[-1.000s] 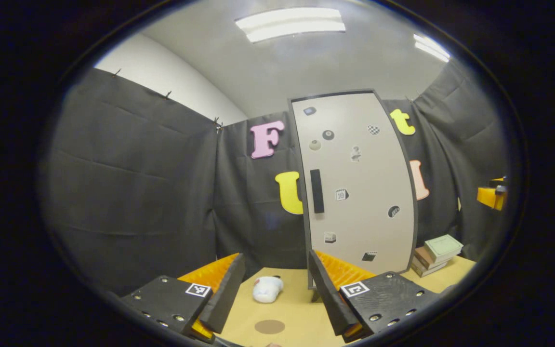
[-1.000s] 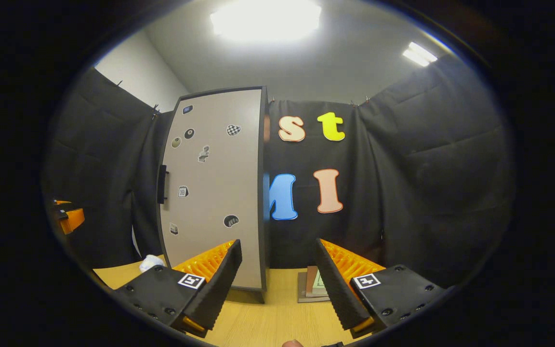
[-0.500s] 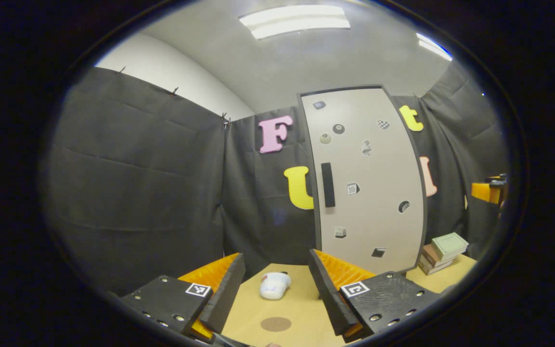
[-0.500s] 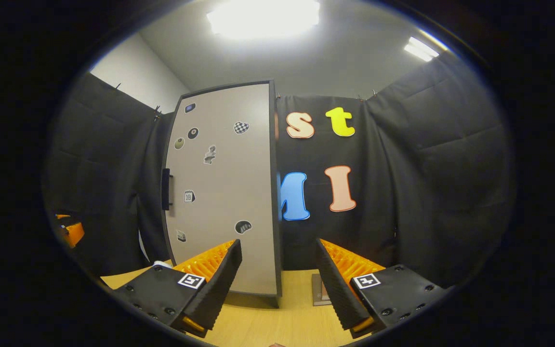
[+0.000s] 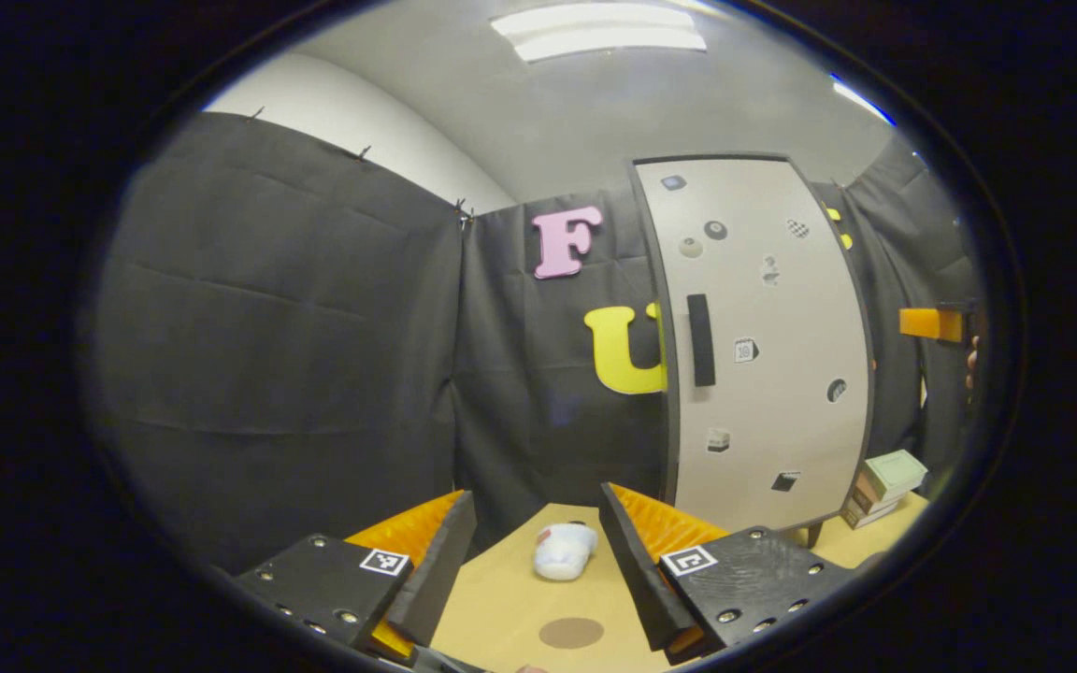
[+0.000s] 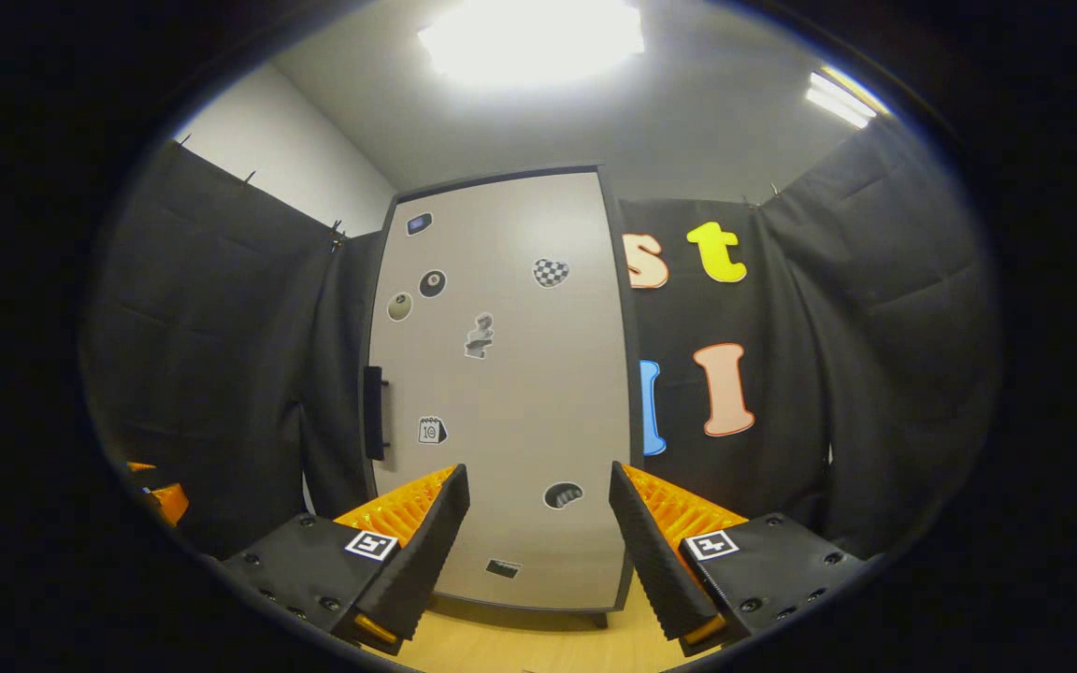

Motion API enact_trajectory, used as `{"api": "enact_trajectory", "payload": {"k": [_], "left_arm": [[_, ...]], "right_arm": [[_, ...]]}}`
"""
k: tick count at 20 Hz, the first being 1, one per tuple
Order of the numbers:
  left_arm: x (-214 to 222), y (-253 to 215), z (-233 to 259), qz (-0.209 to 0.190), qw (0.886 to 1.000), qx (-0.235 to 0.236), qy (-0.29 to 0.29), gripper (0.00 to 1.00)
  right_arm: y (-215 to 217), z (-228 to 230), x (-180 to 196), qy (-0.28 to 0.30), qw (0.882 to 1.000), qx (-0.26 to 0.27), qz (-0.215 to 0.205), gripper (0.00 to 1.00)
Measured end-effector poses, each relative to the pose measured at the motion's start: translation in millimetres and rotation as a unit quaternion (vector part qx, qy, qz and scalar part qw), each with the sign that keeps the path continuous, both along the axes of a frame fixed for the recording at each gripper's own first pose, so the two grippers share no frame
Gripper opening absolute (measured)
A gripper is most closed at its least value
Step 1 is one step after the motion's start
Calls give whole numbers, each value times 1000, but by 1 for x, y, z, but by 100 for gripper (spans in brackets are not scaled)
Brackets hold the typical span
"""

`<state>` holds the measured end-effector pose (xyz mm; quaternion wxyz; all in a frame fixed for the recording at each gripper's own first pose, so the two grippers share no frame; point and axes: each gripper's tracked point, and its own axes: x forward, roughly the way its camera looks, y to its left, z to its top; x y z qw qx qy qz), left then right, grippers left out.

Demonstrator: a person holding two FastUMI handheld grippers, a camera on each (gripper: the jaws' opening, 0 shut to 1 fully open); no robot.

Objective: Open the cabinet door with the right hand, grasp the bottle in the cabinet with the left hand and place it on the coaster, then close the cabinet door with the right hand.

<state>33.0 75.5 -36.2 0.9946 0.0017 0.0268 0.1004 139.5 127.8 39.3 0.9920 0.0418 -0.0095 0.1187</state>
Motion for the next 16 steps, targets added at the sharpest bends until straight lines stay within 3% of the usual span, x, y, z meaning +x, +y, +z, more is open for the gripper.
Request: {"api": "enact_trajectory", "payload": {"k": [6,16], "left_arm": [[-2,54,-11,28,1000,8,2,82],[-11,126,-23,76,996,39,6,82]], "right_arm": [[72,23,29,-20,999,-4,32,95],[167,25,81,6,998,-9,63,94]]}}
